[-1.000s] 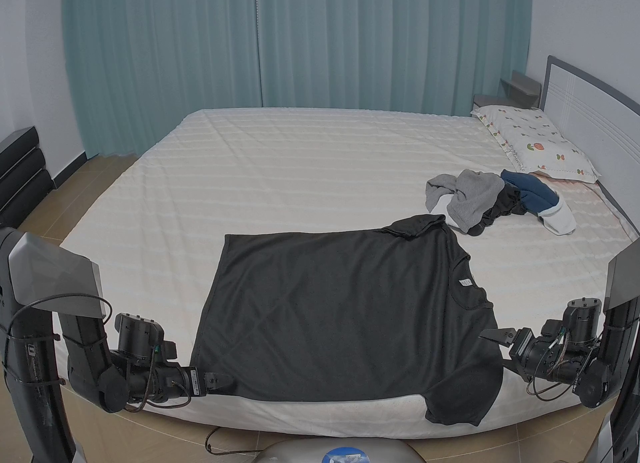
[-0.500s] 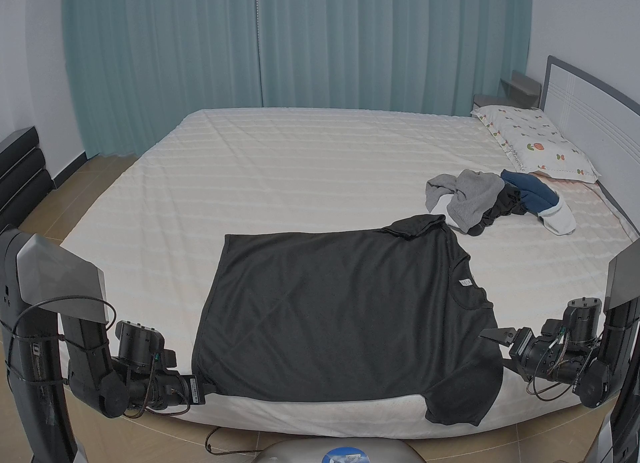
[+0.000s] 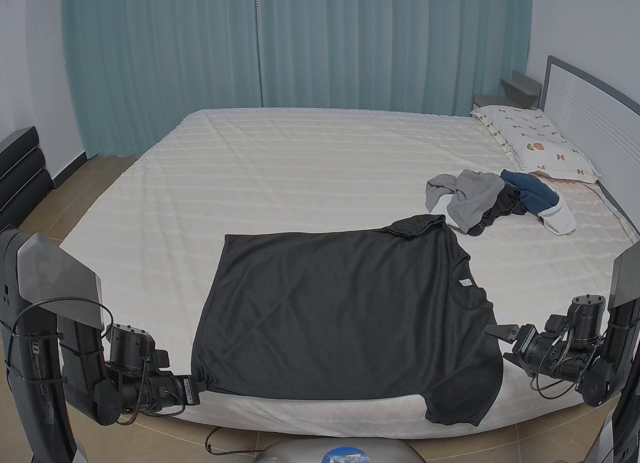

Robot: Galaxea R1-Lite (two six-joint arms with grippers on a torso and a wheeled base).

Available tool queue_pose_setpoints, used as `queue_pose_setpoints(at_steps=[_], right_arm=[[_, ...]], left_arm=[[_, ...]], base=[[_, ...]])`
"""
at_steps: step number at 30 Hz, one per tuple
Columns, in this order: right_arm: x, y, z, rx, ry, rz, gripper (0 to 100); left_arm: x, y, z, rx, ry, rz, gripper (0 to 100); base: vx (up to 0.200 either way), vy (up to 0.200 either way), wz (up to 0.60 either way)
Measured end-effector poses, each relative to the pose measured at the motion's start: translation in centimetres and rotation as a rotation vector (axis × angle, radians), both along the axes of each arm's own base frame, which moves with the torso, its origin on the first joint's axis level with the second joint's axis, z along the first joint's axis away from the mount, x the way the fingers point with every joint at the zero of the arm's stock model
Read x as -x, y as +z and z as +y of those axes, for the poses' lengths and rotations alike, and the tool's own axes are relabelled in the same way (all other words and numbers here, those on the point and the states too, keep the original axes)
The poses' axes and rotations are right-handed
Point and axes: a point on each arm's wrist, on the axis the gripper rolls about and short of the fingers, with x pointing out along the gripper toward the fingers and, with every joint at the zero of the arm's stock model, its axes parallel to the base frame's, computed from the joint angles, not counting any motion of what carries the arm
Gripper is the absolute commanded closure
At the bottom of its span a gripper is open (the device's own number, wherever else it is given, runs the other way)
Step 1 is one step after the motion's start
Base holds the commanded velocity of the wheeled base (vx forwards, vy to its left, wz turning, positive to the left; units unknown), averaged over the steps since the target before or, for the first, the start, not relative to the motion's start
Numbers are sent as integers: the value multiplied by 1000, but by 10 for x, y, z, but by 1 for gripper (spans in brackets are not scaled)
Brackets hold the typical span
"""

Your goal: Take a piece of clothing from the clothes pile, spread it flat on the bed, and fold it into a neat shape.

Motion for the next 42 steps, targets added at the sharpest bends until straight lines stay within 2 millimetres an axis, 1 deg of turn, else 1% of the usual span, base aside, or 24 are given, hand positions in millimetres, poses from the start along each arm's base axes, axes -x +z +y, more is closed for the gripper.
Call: queue_pose_setpoints(at_steps=[4, 9, 20, 21, 26, 30, 42], right_arm=[[1, -1, -6, 44, 0, 4, 0], [2, -8, -14, 117, 2, 26, 0], [0, -29, -17, 148, 3, 81, 0], [-1, -32, -16, 149, 5, 92, 100], [-11, -42, -15, 157, 6, 94, 100], [-21, -45, -15, 159, -4, 71, 100], [-51, -39, -15, 172, -18, -55, 100]], left_arm=[[2, 0, 1, 1, 4, 6, 100], [3, 1, 1, 10, 16, 9, 100], [-2, 8, 0, 55, 66, -7, 100], [-2, 9, 0, 56, 68, -11, 100], [-3, 11, 1, 46, 84, -24, 100], [-4, 12, 1, 43, 89, -31, 100], [-12, 13, 0, 40, 152, -50, 100]], base=[[0, 0, 0], [0, 0, 0], [0, 0, 0], [0, 0, 0], [0, 0, 0], [0, 0, 0], [0, 0, 0]])
